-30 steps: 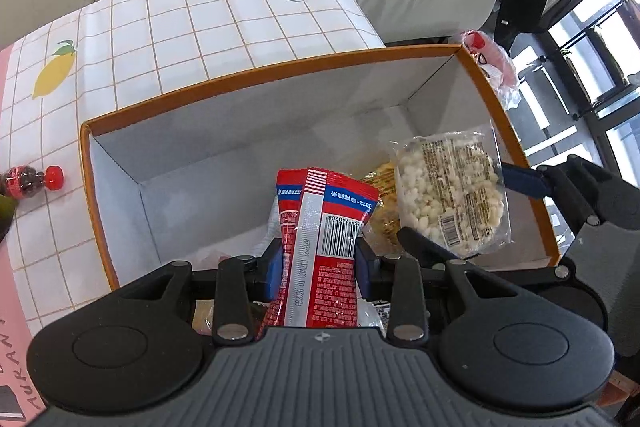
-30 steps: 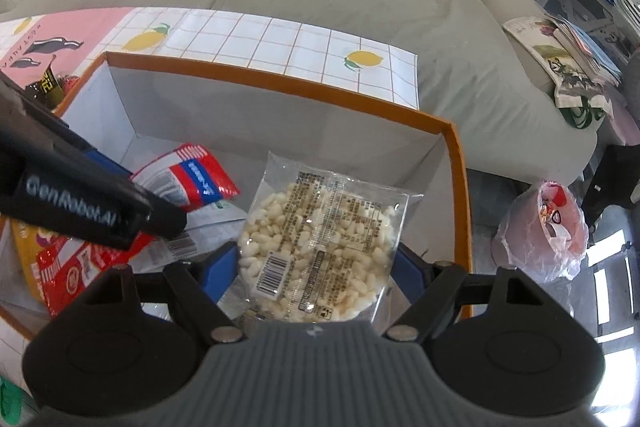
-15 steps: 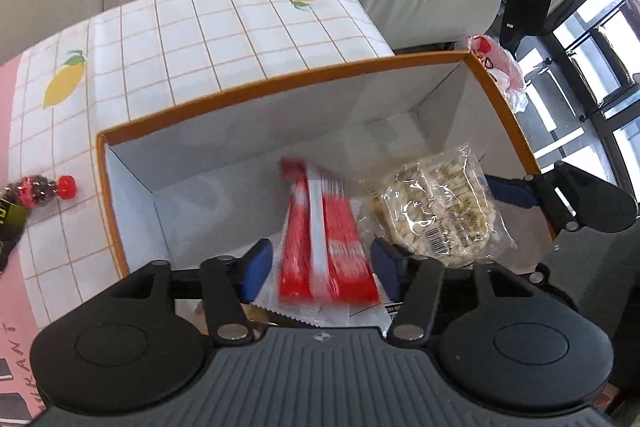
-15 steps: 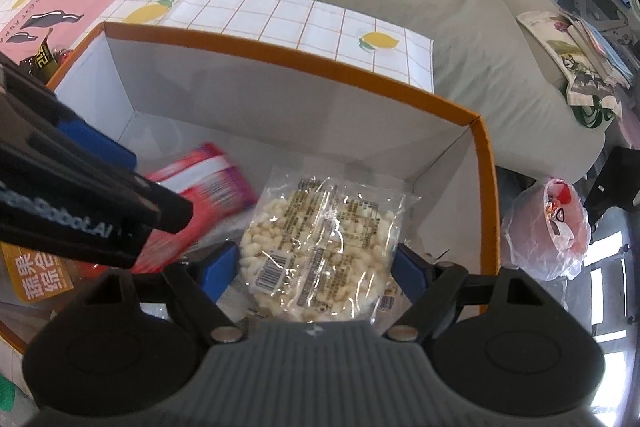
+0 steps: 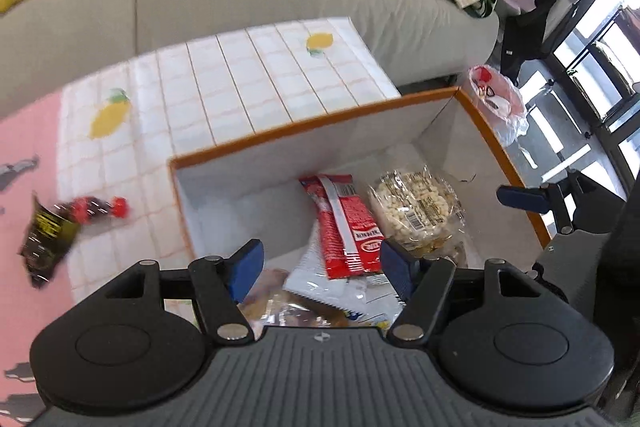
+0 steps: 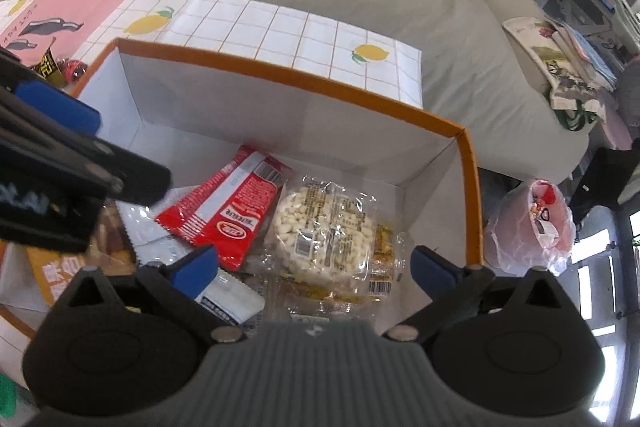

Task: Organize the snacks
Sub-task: 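Withdraw both tools from the box toward the candy bag and cola bottle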

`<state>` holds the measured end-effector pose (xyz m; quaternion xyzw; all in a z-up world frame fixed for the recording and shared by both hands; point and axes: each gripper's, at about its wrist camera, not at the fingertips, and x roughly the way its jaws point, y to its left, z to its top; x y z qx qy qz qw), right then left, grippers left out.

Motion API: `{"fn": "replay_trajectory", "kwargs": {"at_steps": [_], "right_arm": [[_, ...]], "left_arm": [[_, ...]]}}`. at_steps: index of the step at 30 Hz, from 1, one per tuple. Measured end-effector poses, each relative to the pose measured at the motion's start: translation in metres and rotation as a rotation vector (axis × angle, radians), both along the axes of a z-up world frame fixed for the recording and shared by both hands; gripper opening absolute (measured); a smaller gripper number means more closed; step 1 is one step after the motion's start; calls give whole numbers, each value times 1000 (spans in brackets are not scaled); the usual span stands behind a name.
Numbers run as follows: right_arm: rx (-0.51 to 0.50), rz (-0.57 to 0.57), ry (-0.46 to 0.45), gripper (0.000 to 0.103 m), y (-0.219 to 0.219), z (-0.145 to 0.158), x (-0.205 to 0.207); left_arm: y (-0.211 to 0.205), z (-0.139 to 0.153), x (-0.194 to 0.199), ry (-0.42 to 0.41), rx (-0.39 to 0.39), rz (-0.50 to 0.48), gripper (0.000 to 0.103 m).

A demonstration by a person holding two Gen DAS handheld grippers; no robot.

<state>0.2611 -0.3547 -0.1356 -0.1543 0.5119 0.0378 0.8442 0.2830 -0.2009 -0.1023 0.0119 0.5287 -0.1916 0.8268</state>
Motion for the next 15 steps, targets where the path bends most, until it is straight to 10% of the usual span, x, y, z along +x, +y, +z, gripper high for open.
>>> {"fn": "replay_trajectory", "kwargs": {"at_steps": [15], "right_arm": [[219,-242,-141,100,31,58,-54]], "left_arm": [[69,62,-64,-232,6,54,78]]}}
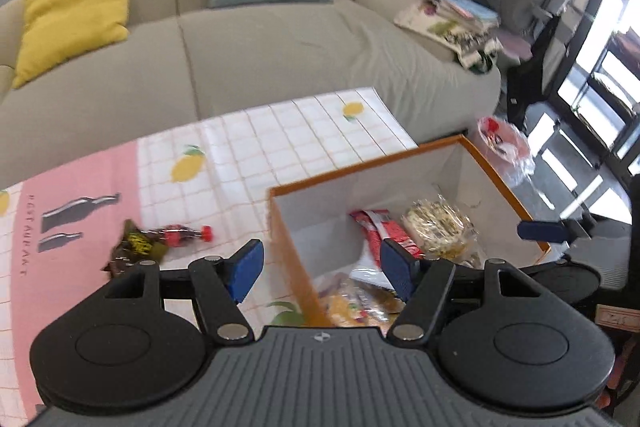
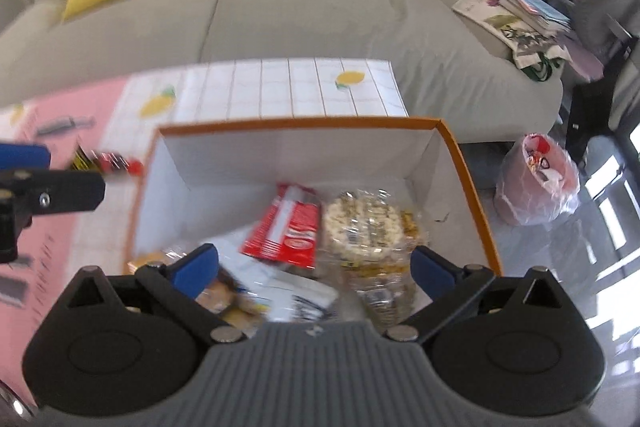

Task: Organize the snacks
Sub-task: 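Withdraw both tools from the box toward the candy bag and cola bottle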

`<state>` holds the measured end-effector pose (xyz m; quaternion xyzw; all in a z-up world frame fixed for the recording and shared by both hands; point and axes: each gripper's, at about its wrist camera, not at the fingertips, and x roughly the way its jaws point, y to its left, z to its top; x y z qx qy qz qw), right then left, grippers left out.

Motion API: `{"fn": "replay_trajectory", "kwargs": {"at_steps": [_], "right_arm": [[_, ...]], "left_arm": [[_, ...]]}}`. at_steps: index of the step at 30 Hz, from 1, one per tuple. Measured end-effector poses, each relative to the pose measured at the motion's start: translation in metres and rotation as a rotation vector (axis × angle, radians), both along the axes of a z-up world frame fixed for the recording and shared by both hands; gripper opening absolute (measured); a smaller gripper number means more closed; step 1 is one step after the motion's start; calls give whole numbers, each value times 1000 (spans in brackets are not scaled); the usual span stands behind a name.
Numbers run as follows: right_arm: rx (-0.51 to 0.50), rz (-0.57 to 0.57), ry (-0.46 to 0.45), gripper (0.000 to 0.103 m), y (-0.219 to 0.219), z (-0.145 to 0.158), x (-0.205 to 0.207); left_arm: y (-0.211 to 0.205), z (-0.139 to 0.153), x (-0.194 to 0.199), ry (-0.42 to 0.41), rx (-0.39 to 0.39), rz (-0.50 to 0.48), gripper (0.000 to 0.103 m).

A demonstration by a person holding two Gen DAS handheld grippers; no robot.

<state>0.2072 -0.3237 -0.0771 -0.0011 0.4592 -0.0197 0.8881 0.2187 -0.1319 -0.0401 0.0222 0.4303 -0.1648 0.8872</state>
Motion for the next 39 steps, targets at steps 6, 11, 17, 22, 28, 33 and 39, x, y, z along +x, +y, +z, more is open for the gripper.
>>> {"fn": "replay_trajectory", "kwargs": {"at_steps": [6,11,17,22,28,33,39], "right_arm": [[98,-51,-66,100,31,10,-25],[149,-71,-113,100,61,11,-41],[141,-22,-147,100,105,1,-55],[212,16,-157,99,130,-14,-62],[233,52,-121,99,151,-32,-56],[180,94,-111,99,167,-43,-40],[129,185,-92,88,189,-54,-8]], "left_arm": [[43,7,-19,-47,2,72,78],[79,4,-38,-80,-3,87,78],[123,-16,-55,-58,-20,141,79],[143,-31,-61,-46,-1,154,78],[171,-52,-54,-20,-25,194,79],[193,-71,-43,5,-31,237,79],[209,-84,-26,-7,-44,231,79]]}}
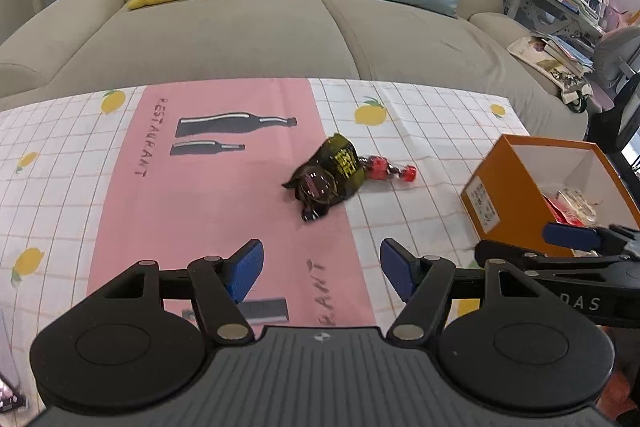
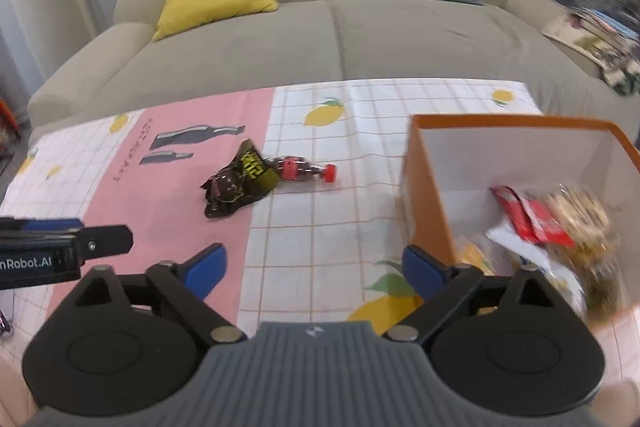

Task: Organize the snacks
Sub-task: 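Withdraw both tools from the box toward the candy bag and cola bottle, then grasp the dark candy bag with the left tool while the right tool grasps the cola bottle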

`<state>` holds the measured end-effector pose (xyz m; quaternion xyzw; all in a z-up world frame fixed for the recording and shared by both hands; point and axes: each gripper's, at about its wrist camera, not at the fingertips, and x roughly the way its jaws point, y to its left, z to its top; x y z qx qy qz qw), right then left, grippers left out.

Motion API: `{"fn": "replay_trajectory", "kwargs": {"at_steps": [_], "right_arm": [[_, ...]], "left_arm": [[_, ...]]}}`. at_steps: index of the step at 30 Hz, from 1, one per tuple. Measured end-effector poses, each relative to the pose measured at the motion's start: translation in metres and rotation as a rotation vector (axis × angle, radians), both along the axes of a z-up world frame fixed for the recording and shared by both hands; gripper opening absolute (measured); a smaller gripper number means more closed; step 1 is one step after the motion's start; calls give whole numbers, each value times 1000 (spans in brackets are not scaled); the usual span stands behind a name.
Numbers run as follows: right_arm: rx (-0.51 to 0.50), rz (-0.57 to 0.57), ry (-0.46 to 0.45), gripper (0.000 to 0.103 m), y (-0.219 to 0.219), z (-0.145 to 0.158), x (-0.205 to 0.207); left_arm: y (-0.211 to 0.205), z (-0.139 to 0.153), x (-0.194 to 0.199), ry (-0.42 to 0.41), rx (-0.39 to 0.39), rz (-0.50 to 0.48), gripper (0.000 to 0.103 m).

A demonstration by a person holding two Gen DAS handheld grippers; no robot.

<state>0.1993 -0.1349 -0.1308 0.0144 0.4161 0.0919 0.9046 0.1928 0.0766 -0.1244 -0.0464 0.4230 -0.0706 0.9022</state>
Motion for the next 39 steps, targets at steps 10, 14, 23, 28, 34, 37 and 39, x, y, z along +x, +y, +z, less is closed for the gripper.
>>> {"fn": "replay_trajectory", "kwargs": {"at_steps": [10,14,23,28,34,37,39], "right_arm": [[-119,162,-8,68,30,-20,58],[-196,252,11,66,36,-32,85],[-341,408,79,65,49,-61,143],[-423,481,87,65,64,-75,160],[-469,527,105,66,72,-91,176],[-475,539,102,66,73,-96,181],[-446,545,116,63,71,-98,184]], "left_arm": [[-11,-22,53,-14,79,-181,78],[-19,-34,77,-12,120,-249,79],[-19,-70,133,92,114,-324,78],[-19,-86,151,127,140,-340,79],[-13,-102,165,178,79,-327,79],[-10,-105,167,179,44,-315,78],[-10,-106,166,168,30,-309,72]]}}
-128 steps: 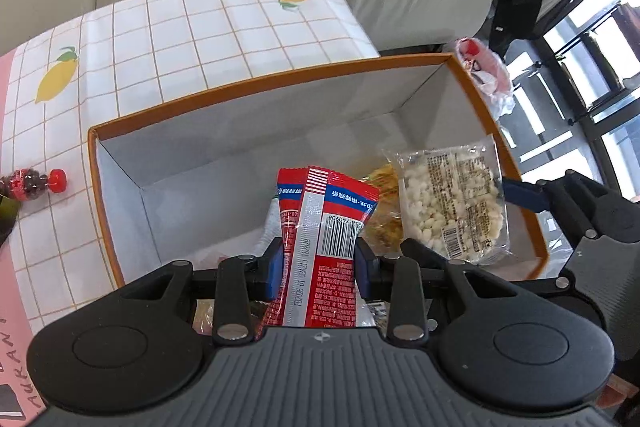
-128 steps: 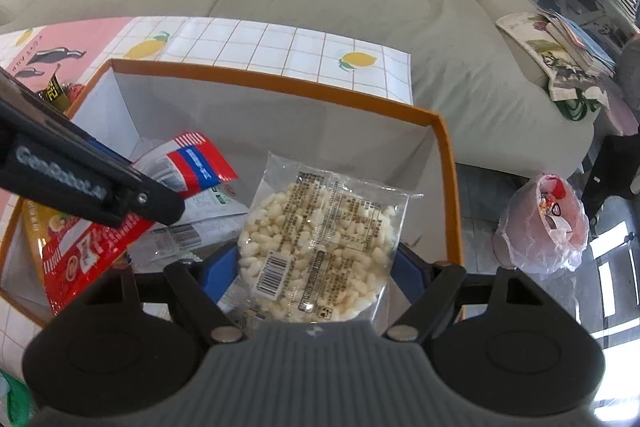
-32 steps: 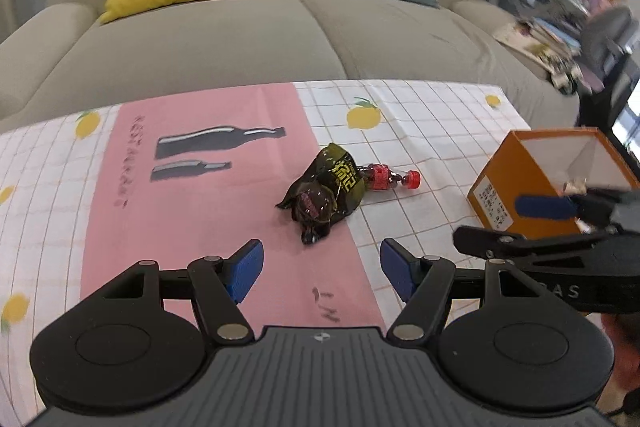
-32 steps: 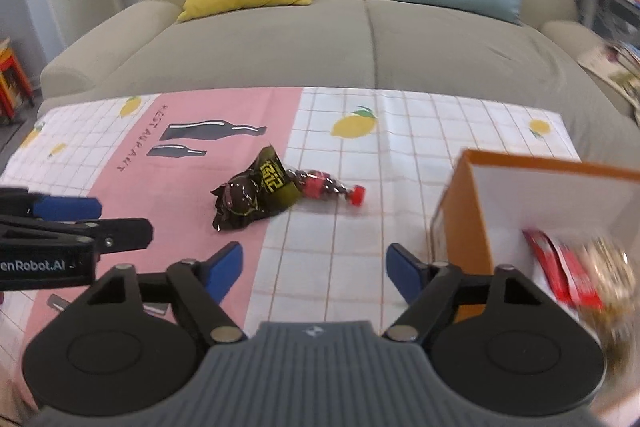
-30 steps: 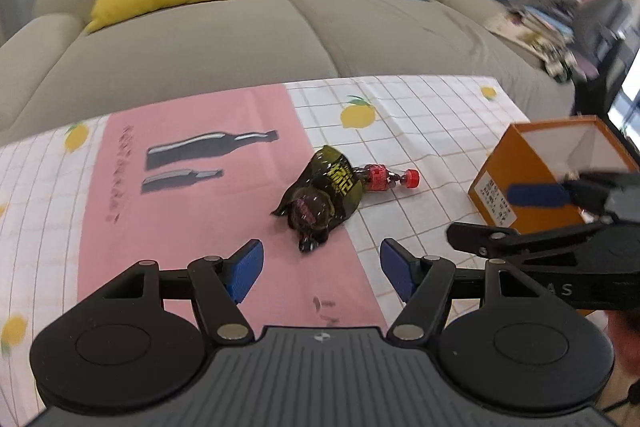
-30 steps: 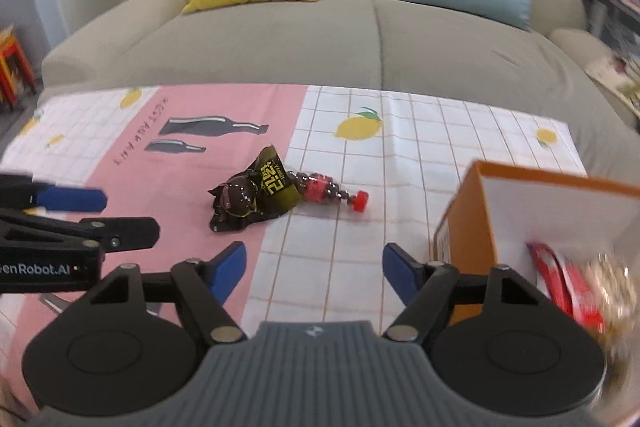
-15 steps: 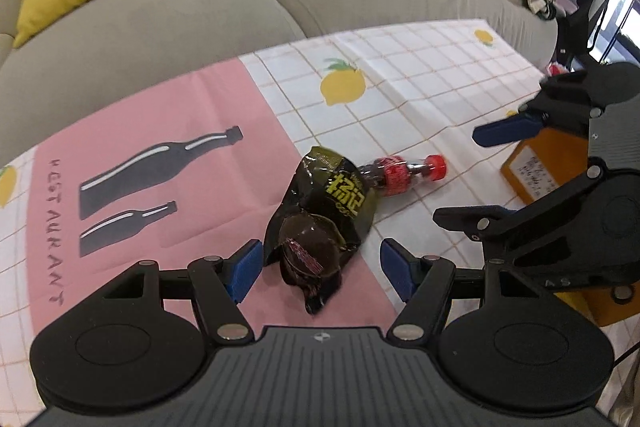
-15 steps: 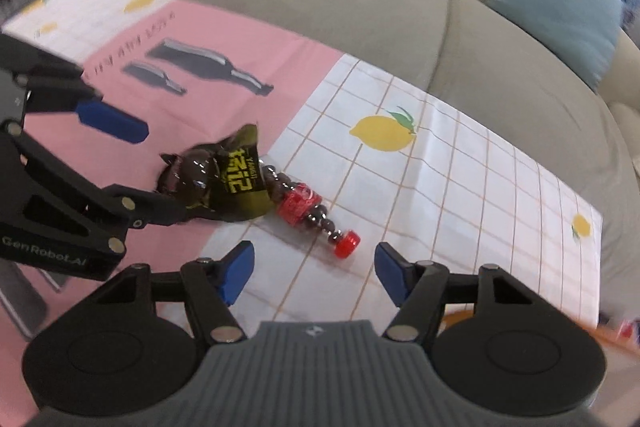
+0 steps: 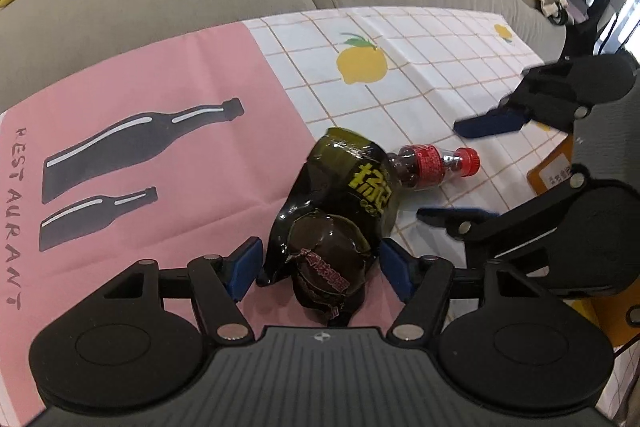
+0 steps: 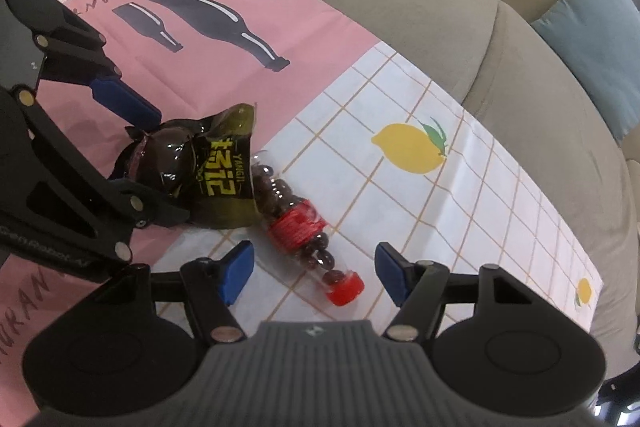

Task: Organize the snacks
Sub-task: 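Grasp the dark candy bag with the left tool while the right tool grasps the cola bottle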

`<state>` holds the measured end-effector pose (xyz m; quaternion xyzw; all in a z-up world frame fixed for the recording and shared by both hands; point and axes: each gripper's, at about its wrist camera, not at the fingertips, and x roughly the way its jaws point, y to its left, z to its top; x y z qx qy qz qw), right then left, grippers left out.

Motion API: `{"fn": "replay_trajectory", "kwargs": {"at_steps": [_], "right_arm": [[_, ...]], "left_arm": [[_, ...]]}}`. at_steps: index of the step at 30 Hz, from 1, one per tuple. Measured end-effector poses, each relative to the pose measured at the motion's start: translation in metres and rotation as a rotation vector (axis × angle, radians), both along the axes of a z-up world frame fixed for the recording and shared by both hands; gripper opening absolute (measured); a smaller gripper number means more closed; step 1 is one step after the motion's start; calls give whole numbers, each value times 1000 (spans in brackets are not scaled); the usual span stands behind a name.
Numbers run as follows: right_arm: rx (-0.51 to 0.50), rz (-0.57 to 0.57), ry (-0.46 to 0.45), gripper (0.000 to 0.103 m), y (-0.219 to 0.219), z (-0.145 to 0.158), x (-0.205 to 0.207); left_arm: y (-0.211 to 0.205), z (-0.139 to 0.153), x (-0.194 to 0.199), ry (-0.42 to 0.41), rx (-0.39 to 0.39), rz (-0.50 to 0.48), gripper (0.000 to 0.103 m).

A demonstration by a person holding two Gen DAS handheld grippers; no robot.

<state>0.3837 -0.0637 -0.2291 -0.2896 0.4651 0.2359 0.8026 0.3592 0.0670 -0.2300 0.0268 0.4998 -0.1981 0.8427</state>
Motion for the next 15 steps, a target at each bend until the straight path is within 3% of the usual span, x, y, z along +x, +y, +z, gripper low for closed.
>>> {"fn": "replay_trajectory", "kwargs": {"at_steps": [3,9,15], "right_arm": [[30,-19,17,57,-2,-3,3],[116,-74,85,21,-4,-3,-3],[182,-165,133,19,-6,-2,-26]], "left_arm": [[-1,1,-1,-2,-9,23,68],[0,2,-9,23,-25,109,59],[8,4,-29,81,-52,232,52]]}}
